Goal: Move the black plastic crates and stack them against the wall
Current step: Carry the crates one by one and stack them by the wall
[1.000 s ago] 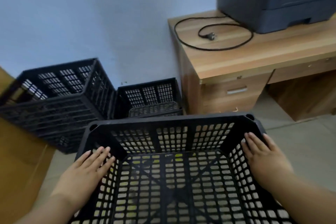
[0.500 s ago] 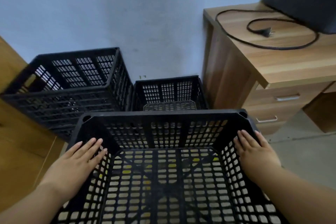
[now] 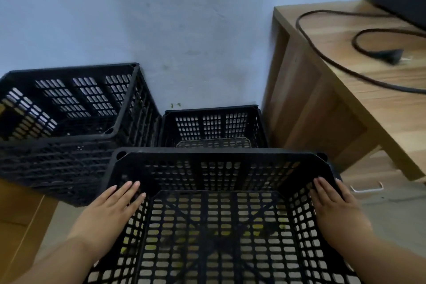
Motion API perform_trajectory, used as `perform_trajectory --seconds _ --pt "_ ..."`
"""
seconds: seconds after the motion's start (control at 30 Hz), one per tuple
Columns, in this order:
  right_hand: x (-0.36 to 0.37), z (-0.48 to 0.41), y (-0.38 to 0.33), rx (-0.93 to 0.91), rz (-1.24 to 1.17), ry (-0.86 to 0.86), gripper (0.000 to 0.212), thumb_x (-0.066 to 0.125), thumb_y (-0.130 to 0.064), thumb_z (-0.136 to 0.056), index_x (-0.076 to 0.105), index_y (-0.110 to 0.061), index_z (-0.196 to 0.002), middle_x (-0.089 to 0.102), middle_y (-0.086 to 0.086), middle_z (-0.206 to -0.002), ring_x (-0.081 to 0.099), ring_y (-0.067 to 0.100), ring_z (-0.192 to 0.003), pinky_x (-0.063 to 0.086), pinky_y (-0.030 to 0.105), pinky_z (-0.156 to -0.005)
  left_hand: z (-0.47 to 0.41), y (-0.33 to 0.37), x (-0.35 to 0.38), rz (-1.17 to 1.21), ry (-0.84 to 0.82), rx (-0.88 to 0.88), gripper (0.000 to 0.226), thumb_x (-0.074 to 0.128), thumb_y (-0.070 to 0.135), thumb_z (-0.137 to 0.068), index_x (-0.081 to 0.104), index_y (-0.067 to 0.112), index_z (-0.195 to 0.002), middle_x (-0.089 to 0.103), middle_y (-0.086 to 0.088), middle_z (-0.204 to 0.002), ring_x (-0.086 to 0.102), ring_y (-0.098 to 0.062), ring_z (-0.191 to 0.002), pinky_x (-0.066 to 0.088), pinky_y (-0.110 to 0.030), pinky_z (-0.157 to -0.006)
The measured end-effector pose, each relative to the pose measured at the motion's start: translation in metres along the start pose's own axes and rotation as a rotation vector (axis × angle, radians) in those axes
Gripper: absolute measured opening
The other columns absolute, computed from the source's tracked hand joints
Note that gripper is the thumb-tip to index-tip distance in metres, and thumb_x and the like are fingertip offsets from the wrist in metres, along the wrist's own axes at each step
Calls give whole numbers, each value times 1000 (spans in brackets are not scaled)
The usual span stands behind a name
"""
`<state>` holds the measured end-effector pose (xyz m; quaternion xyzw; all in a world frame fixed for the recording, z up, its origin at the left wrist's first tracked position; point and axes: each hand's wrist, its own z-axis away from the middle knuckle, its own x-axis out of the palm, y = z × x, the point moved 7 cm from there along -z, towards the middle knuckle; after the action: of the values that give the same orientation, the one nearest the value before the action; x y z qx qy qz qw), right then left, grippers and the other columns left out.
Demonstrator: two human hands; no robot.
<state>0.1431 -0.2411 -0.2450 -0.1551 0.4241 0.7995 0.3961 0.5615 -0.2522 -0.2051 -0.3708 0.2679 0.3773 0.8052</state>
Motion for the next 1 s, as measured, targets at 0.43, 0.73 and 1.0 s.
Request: perform_trajectory --seconds 0.43,0.73,1.0 --pt "-67 -100 43 57 37 -105 64 24 -28 -98 -11 -7 -147 -22 14 -155 -26 25 -141 -45 43 -60 -116 -50 -35 -2 60 78 70 26 9 -97 -33 17 -134 -40 -7 -141 -36 -18 -127 -19 -37 -108" --pt "-116 -141 73 48 58 -185 59 15 -22 -97 -13 -7 -147 -23 14 -154 -25 24 -142 -46 39 -53 -185 -96 -77 53 135 196 66 23 7 -97 -25 16 -141 -40 -3 -140 -37 -17 -127 -26 -32 -104" --pt "-158 -194 95 89 59 -183 60 18 -22 -98 -14 -7 -147 -28 14 -152 -26 23 -141 -46 39 -53 -243 -136 -105 69 333 211 69 29 12 -95 -23 19 -139 -34 -7 -142 -28 -18 -132 -28 -33 -104"
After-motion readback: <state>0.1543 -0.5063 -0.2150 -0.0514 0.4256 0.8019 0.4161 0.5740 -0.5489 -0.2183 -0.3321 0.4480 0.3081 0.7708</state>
